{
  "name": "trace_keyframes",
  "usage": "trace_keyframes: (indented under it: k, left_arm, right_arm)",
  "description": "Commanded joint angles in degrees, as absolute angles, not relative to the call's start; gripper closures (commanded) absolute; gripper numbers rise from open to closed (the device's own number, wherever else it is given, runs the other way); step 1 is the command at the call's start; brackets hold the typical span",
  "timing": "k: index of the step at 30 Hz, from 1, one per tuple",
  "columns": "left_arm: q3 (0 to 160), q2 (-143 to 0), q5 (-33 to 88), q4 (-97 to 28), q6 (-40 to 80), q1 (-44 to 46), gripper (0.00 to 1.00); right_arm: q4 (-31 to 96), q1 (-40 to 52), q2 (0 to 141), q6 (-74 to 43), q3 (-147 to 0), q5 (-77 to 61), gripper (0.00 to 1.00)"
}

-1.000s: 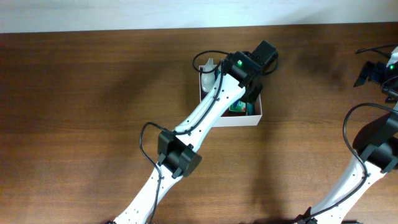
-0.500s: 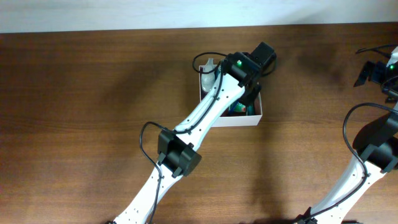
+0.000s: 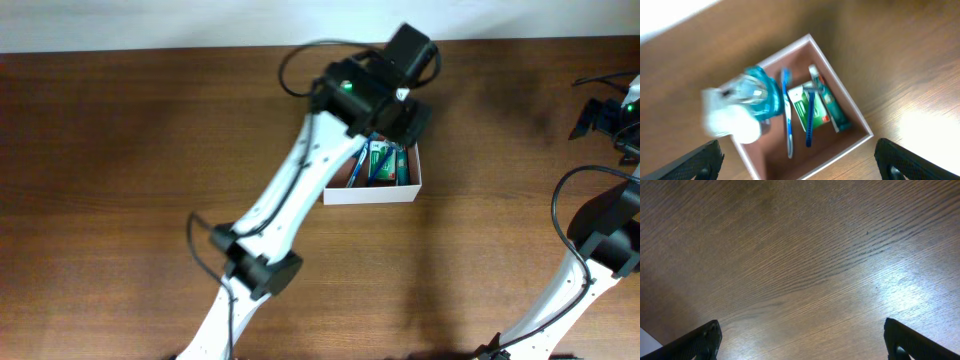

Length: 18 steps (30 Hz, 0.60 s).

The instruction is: Pack container

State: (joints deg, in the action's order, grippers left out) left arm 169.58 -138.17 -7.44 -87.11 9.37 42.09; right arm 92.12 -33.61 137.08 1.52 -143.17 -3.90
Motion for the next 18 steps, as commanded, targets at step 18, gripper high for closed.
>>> trace_keyframes:
  k: [18]
  left_arm:
    - [170.45, -129.75, -30.96, -83.64, 5.04, 36.16, 0.01]
  right_arm:
    - [92.07, -33.78, 135.48, 1.5, -142.8, -3.64, 0.01]
